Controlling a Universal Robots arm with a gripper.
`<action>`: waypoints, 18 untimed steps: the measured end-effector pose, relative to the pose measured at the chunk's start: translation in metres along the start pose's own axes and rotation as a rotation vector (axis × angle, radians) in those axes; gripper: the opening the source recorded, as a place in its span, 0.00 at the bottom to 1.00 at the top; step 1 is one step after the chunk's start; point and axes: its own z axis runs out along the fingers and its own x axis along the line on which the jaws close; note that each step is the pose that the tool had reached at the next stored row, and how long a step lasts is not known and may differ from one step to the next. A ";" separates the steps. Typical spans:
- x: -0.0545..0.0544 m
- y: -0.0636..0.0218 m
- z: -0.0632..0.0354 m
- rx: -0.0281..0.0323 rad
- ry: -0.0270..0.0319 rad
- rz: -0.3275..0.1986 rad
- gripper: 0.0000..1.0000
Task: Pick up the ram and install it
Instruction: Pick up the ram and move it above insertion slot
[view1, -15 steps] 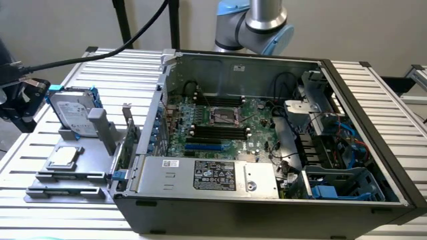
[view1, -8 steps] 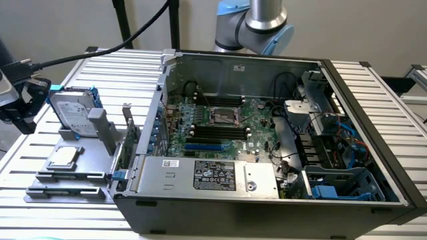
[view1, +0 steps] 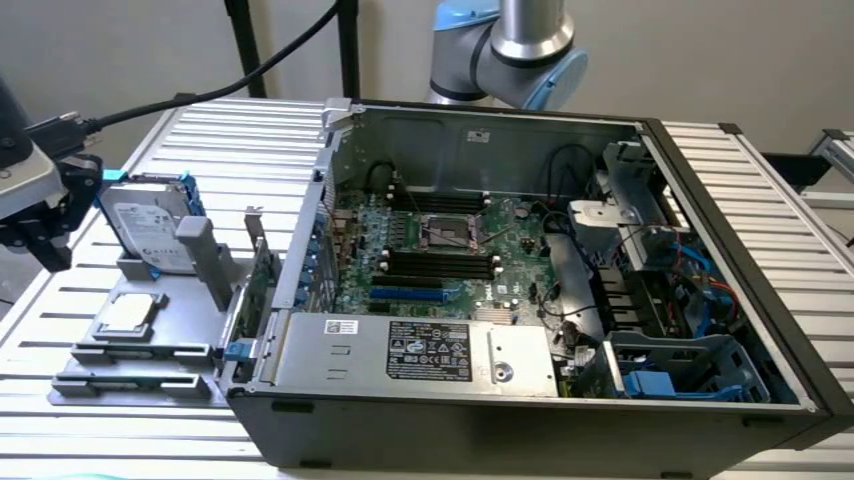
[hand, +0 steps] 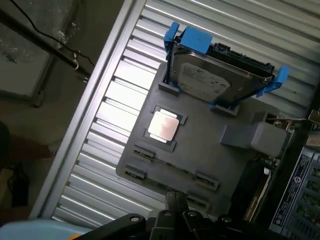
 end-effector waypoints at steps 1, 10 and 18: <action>0.000 0.0000 0.0004 0.0004 0.0006 -0.018 0.11; 0.000 -0.0002 0.0037 0.0029 0.0067 -0.181 0.11; 0.000 -0.0002 0.0068 0.0052 0.0121 -0.326 0.11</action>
